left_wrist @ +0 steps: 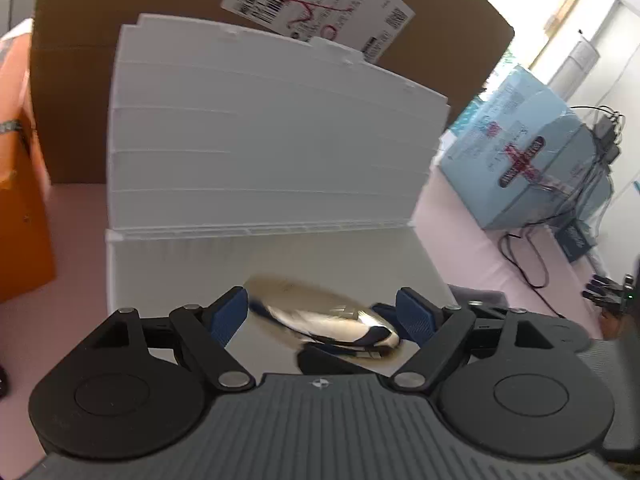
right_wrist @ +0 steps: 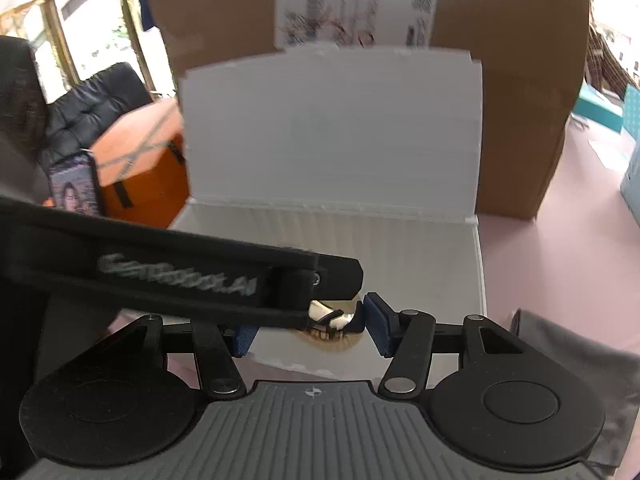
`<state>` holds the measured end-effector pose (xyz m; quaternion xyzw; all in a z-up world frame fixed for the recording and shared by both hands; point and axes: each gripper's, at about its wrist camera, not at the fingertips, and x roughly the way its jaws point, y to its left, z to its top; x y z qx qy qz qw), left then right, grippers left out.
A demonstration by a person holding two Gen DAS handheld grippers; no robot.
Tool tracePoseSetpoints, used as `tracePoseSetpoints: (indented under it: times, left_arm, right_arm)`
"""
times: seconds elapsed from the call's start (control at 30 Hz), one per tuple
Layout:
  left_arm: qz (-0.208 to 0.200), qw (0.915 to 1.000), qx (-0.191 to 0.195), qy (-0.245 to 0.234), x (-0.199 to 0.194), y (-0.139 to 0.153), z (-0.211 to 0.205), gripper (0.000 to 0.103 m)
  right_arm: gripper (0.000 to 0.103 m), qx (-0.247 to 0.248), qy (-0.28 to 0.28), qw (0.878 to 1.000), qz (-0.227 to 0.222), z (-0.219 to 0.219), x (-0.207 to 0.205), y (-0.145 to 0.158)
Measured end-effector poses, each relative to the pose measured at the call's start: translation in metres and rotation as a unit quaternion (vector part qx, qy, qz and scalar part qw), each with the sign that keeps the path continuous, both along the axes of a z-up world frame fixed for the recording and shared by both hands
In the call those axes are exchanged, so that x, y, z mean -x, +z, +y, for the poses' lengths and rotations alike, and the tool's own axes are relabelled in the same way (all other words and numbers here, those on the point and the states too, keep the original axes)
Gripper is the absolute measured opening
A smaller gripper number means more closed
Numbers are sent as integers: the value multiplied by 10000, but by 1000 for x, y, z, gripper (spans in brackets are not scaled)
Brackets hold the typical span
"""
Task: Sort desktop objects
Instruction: 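Carry the gold egg with both grippers into the white plastic box, then open both grippers to release the gold egg inside the box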
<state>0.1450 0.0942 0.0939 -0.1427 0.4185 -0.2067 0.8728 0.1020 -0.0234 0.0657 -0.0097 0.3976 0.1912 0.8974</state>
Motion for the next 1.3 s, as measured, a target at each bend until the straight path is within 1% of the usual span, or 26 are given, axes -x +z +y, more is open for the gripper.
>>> tracePoseSetpoints:
  times: [0.03, 0.13, 0.4, 0.6, 0.7, 0.83, 0.93, 1.03, 1.07, 1.17, 1.2, 1.23, 1.3]
  left_arm:
    - [17, 10000, 24, -14, 0, 0, 0, 79]
    - [-5, 10000, -8, 16, 0, 0, 0, 79]
    - [-123, 9998, -75, 124, 4, 5, 2, 80]
    - [-159, 9996, -94, 203, 6, 8, 6, 80]
    - [-252, 9991, -142, 305, 7, 11, 9, 81]
    - [-262, 9982, -232, 492, 5, 11, 14, 81]
    - [-37, 9990, -28, 442, -1, 7, 20, 81]
    - [79, 9989, 179, 417, -6, 2, 21, 81]
    - [65, 9990, 204, 403, -6, 2, 22, 82]
    - [56, 9991, 303, 307, -4, 3, 21, 84]
    - [44, 9991, 326, 277, -3, 3, 20, 85]
    - [32, 9991, 348, 247, -2, 4, 19, 87]
    - [17, 9991, 378, 193, -1, 5, 17, 93]
  right_arm:
    - [49, 35, -38, 10000, 61, 2, -3, -3]
    - [48, 16, -57, 10000, 78, 5, -7, -3]
    - [48, 171, -119, 9997, 127, 14, -15, -2]
    - [50, 329, -352, 9986, 236, 15, -28, -8]
    - [50, 423, -481, 9975, 313, 17, -36, -12]
    - [57, 426, -492, 9961, 590, 19, -46, -18]
    - [61, 436, -527, 9956, 644, 20, -49, -19]
    - [64, 434, -534, 9954, 672, 20, -49, -19]
    - [68, 402, -536, 9956, 660, 19, -48, -19]
    - [78, 230, -463, 9974, 501, 16, -44, -14]
    - [79, 168, -433, 9980, 419, 15, -41, -12]
    - [82, 141, -402, 9987, 270, 15, -38, -9]
    - [93, 174, -338, 9992, -115, 18, -28, -2]
